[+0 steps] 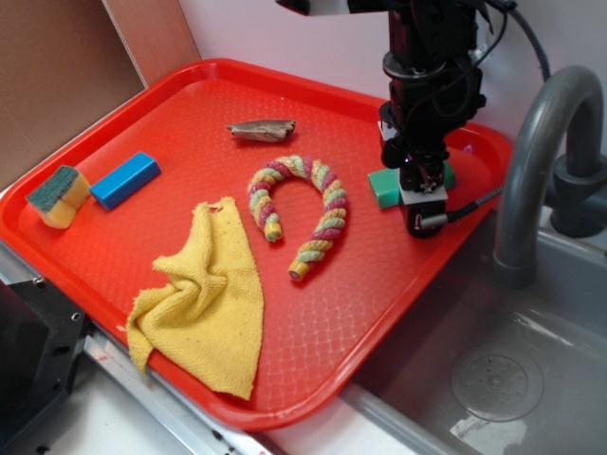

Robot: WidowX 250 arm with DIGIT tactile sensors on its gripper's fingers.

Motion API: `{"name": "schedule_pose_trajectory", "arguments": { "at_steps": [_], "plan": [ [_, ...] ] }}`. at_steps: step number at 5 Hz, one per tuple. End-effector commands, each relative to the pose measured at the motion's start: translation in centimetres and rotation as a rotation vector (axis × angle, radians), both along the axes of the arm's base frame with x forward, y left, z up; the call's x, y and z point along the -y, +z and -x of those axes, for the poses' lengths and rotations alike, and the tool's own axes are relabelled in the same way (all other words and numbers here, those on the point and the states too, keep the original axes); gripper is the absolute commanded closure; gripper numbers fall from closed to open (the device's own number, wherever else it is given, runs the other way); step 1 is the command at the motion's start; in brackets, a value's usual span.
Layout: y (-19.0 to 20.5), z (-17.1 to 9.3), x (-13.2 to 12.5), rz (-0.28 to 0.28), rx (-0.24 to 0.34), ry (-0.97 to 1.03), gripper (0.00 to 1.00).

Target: Grab the green block.

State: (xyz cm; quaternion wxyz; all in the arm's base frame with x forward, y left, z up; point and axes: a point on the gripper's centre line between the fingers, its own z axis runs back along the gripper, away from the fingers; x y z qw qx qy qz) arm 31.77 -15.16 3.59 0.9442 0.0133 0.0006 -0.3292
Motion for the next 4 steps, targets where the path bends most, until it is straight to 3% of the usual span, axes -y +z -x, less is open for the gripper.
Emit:
{"name": "schedule_pose_trajectory", "arguments": {
  "at_steps": [1,2,3,4],
  "plan": [
    [0.1,1.0,0.8,-0.023,0.038,0.032,1.0],
    [1.0,0.7,-0.1,-0.011,0.035,0.087,1.0],
    [4.6,0.6,-2.3,-0.016,0.018,0.177,1.0],
    [9.5,2.3,-6.1,0.012,0.088,0.387,1.0]
  ]
}}
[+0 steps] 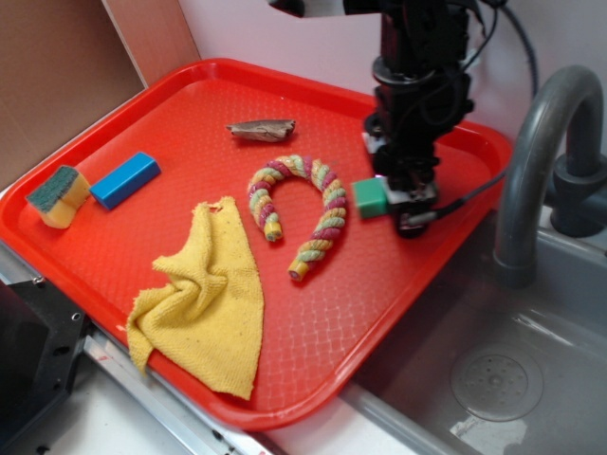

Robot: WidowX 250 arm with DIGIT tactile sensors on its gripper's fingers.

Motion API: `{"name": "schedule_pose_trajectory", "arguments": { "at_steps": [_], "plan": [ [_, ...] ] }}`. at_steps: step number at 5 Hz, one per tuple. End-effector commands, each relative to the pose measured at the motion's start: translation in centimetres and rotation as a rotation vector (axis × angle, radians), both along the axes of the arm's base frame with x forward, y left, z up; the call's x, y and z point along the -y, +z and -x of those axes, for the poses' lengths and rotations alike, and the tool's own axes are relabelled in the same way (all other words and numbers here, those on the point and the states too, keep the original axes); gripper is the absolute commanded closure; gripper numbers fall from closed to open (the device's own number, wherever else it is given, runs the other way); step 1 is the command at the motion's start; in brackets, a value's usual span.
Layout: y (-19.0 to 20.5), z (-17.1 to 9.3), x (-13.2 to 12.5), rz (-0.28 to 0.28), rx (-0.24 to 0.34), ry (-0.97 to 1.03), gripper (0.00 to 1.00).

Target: Grab the green block.

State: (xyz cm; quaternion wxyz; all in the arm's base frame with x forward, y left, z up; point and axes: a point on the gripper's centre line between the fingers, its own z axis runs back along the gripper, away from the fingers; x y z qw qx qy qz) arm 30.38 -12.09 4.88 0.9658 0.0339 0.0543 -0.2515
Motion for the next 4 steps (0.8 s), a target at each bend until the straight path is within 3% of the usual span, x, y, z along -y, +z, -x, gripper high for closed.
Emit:
{"name": "schedule_pose_trajectory", "arguments": {
  "at_steps": [1,2,3,4],
  "plan": [
    [13.1,3.1,-5.8,0.087,0.185,0.31,1.0],
    [17.3,5.8,-8.0,0.1,0.209,0.375,1.0],
    [19.4,8.1,-10.5,0.168,0.217,0.4,1.0],
    [18.8,7.4,-9.9,0.099,0.169,0.342,1.0]
  ]
}}
